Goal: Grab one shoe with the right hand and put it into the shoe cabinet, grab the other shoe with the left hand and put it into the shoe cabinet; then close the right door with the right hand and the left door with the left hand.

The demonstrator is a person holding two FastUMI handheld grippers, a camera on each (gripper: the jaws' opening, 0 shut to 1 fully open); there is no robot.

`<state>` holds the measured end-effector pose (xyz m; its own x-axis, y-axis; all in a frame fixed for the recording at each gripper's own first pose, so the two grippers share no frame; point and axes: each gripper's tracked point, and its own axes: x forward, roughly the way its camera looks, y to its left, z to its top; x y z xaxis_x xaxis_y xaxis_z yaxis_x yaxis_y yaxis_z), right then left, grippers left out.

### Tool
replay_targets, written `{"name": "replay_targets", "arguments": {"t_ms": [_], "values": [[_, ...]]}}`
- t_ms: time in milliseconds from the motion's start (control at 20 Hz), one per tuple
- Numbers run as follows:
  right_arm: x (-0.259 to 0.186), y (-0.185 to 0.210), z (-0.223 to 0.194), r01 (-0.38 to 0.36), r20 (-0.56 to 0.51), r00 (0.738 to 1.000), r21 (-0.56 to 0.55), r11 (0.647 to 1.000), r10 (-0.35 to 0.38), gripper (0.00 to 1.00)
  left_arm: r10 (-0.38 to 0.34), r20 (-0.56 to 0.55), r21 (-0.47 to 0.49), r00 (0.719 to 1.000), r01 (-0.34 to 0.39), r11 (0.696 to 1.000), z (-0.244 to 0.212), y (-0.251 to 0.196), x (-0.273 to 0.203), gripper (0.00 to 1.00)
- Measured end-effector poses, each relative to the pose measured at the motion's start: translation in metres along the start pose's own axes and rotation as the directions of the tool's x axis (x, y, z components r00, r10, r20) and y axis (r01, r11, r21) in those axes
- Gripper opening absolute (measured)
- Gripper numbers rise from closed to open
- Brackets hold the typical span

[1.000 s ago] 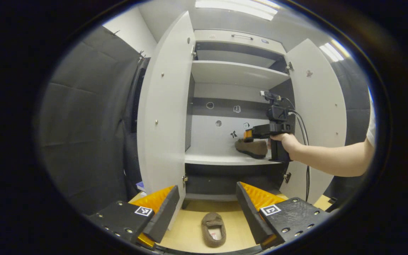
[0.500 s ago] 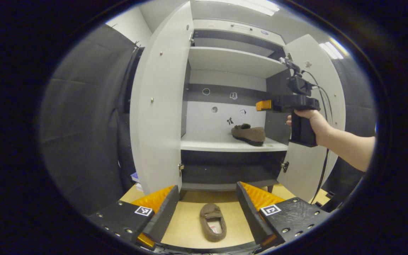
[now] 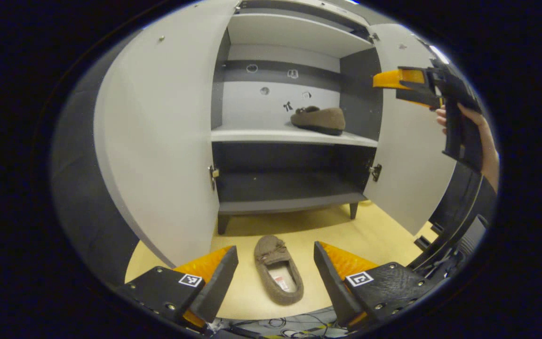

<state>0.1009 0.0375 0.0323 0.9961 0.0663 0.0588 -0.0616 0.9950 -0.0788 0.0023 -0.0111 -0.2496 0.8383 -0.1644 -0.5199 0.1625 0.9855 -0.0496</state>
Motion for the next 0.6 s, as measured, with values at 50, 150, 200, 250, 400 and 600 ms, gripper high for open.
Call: {"name": "replay_targets", "arguments": {"t_ms": [50,150,200,250,400,600], "values": [[-0.014,0.0,-0.006,0.0,-0.006,1.0,-0.014,1.0,0.0,0.96,0.007,-0.034,0.012,0.999,-0.006,1.0,-0.014,0.002,0.01,0.94],[-0.04,0.0,-0.02,0.001,-0.03,1.0,-0.031,1.0,-0.002,0.99,0.019,-0.107,0.039,0.994,-0.015,0.999,-0.043,0.004,0.033,0.94],[-0.051,-0.001,-0.027,0.007,-0.047,0.999,-0.029,1.0,-0.009,0.99,0.022,-0.143,0.054,0.989,-0.014,0.998,-0.057,0.007,0.04,0.94],[-0.061,-0.001,-0.035,0.013,-0.063,0.998,-0.024,1.0,-0.015,0.99,0.019,-0.181,0.071,0.983,-0.006,0.997,-0.068,0.009,0.048,0.94],[-0.089,-0.005,-0.058,0.037,-0.128,0.991,0.022,0.999,-0.034,0.99,0.029,-0.248,0.138,0.968,0.006,0.99,-0.086,0.011,0.07,0.94],[-0.121,-0.021,-0.088,0.081,-0.211,0.975,0.044,0.996,-0.07,0.99,0.059,-0.31,0.194,0.949,0.002,0.981,-0.096,0.02,0.095,0.94]]}}
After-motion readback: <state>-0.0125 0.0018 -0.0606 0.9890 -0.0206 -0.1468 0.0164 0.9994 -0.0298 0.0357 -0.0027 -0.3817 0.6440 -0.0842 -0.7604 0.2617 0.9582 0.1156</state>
